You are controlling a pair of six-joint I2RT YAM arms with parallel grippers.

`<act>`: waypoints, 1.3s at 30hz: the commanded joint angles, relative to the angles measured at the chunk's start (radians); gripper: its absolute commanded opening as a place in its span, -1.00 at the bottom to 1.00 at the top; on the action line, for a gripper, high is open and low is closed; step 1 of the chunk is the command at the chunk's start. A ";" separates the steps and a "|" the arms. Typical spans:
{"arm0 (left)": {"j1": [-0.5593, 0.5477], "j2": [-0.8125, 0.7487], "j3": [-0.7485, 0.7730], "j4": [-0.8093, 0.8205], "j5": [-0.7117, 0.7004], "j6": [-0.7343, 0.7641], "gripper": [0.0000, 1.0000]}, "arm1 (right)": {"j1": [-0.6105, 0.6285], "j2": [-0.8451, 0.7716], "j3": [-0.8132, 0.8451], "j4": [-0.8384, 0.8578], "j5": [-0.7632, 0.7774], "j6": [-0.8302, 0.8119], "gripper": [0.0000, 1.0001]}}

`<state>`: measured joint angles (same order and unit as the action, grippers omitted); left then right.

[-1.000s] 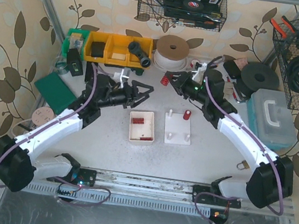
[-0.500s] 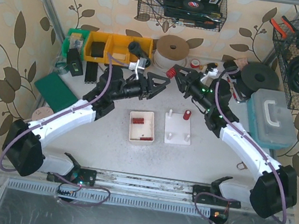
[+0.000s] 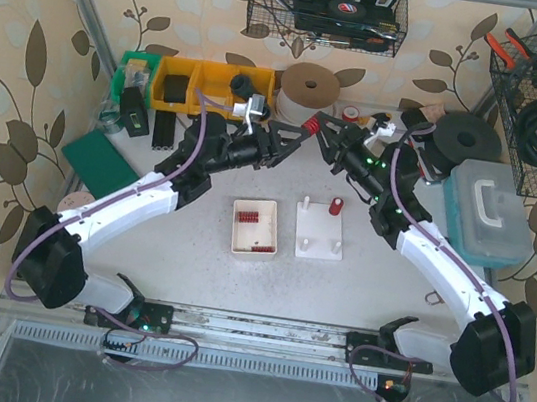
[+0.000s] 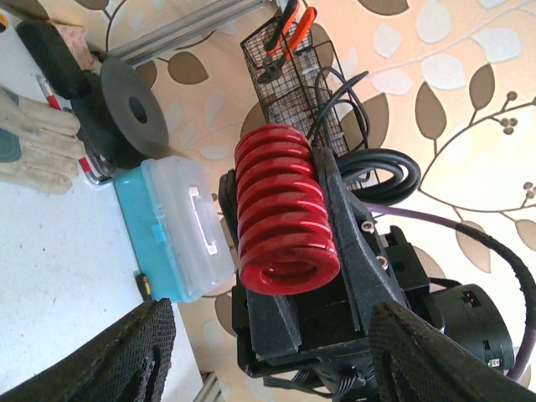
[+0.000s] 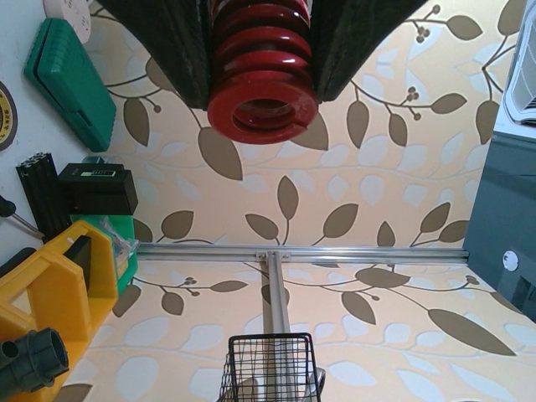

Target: Install the large spring

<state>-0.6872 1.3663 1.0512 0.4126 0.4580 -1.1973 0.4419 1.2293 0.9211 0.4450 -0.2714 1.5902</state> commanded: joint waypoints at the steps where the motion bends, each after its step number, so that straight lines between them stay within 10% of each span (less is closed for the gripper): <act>1: 0.002 0.007 0.060 0.032 -0.047 0.037 0.35 | -0.003 -0.030 -0.006 0.059 0.008 0.022 -1.00; 34: -0.003 0.094 0.148 0.034 -0.009 0.026 0.00 | 0.018 -0.034 -0.023 0.078 0.026 0.019 -1.00; 39: -0.004 0.097 0.156 0.013 -0.006 0.030 -0.36 | 0.019 -0.039 -0.027 0.070 0.026 0.007 -1.00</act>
<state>-0.6876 1.4715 1.1725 0.4126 0.4484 -1.1809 0.4541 1.2217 0.9043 0.4694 -0.2569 1.6066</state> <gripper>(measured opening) 0.370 0.269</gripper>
